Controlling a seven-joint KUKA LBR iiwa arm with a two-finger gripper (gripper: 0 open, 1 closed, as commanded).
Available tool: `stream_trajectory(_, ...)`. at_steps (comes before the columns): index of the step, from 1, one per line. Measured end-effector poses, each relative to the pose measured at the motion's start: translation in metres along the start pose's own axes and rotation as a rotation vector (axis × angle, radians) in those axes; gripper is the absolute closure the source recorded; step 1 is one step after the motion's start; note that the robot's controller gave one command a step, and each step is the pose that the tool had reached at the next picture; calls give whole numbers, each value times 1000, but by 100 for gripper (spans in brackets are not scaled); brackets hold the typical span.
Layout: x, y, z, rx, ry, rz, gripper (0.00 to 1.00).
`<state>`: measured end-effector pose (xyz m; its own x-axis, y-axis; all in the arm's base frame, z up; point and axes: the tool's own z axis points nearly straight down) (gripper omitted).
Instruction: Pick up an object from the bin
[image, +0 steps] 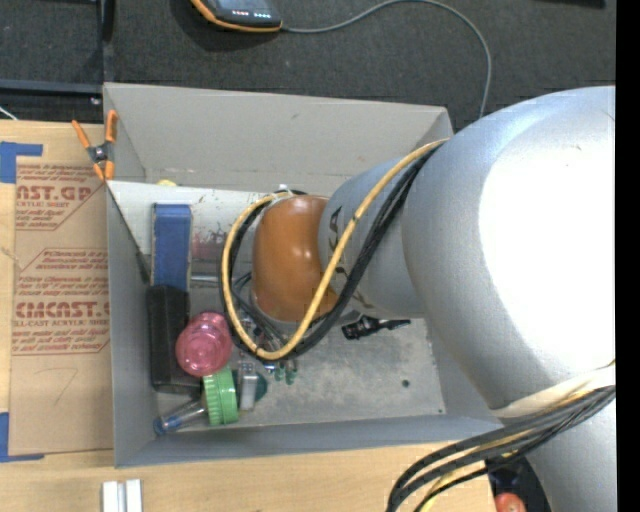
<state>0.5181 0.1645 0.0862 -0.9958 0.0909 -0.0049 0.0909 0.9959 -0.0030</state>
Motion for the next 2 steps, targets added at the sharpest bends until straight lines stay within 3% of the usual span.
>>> stream_trajectory(1, 36, 5, -36, -4, -23, -181, 0)
stream_trajectory(2, 15, 13, -10, 8, -1, -82, 0)
